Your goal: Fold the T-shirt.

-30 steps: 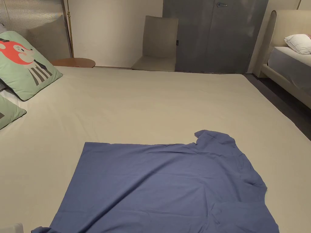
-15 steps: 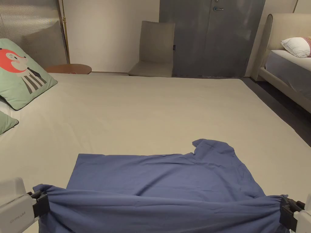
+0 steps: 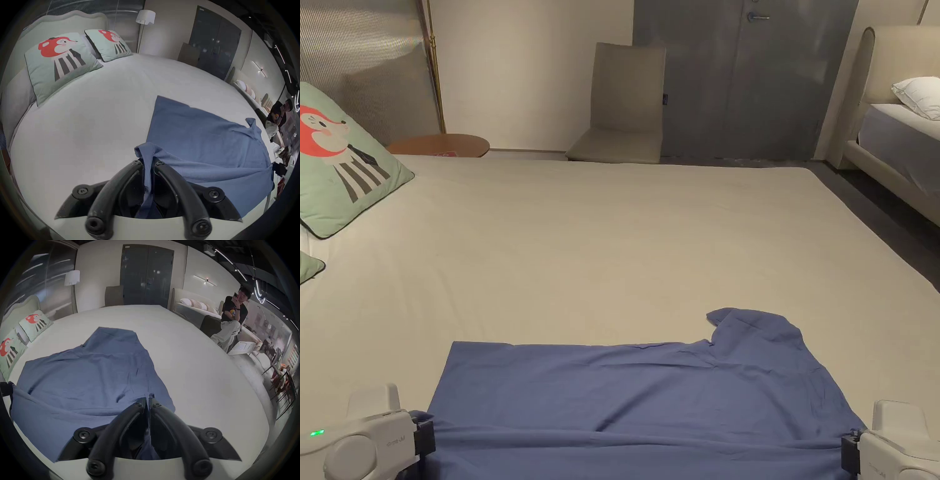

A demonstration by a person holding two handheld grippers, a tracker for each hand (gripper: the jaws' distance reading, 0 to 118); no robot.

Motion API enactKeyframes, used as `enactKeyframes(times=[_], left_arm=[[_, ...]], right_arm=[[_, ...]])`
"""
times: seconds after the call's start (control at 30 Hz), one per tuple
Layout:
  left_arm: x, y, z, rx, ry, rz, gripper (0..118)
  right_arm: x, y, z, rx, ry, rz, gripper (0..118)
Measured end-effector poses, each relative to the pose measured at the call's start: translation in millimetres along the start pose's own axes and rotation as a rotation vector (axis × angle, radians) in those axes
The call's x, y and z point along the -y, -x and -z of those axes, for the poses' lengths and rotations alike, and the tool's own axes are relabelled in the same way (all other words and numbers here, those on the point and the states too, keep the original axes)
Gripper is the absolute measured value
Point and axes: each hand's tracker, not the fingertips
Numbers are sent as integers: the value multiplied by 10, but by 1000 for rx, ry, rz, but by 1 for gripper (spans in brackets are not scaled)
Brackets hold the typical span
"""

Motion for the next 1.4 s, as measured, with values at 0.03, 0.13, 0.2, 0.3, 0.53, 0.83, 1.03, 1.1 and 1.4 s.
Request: enactKeyframes(times=[0.03,0.13,0.2,0.3,0.53,0.83,1.03,1.1,1.4], left_arm=[[11,2,9,-2,2,-2,3],[35,20,0,-5,2,-27,33],[39,40,-70,-32,-12,-30,63],[33,76,-381,22,-144,-46,99],[236,-46,-1268,47,-448,72,84],[608,-47,-1604,63,-415,148,0],[715,154,-1222,41,-197,130,15],[759,217,-1044,31,-142,116,74],[802,312,-600,34,6,93,55]], right_arm=[[11,2,15,3,4,-6,3],[35,20,22,11,17,-24,5],[40,16,-35,16,8,-48,17],[39,-16,-310,51,-105,-75,99],[118,-37,-1172,56,-396,-6,100],[305,25,-1563,9,-427,8,0],[484,53,-1514,-3,-378,-16,0],[544,63,-1518,0,-363,-16,0],[767,-40,-1357,21,-264,-5,0]])
